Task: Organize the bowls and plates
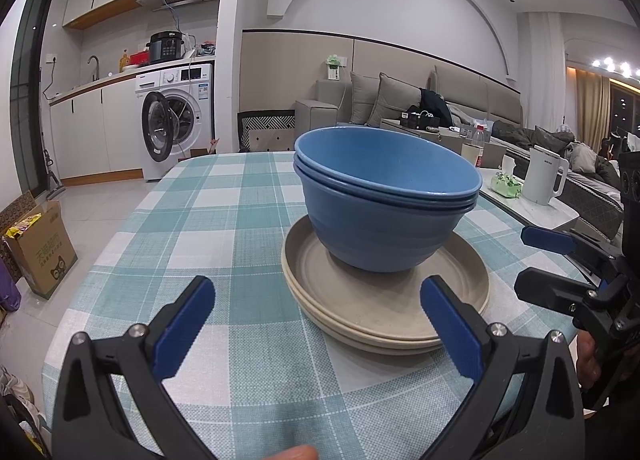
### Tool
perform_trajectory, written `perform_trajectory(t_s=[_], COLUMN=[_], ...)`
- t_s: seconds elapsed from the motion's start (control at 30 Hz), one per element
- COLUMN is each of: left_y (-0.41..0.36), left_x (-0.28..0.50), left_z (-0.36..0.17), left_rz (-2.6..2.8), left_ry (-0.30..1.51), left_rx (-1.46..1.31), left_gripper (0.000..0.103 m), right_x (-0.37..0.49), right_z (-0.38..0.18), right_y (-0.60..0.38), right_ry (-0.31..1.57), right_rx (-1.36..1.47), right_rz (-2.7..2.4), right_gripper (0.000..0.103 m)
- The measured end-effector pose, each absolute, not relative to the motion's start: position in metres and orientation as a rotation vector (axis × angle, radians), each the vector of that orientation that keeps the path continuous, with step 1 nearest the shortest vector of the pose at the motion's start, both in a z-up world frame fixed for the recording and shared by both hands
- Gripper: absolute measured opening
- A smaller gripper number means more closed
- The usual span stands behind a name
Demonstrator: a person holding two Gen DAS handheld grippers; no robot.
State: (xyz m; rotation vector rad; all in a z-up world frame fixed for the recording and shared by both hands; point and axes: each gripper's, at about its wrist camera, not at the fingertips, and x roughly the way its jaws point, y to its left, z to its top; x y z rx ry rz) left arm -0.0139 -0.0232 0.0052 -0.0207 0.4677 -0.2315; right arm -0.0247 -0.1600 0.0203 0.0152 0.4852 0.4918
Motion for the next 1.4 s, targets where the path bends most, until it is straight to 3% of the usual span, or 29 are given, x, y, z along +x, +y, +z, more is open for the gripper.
perform_trajectory(t_s=[1.4], left_y=[-0.0244], left_x=[-0.013], left_z=[0.0044], left_rz=[-0.229], left_ry=[0.469], left_rx=[-0.019], left_gripper=[0.103], right_x=[-0.0268], right_z=[0.0211], right_y=[-0.1597], right_ry=[0.475], right_rx=[0.022], right_rz=[0.495], right_gripper=[0.103])
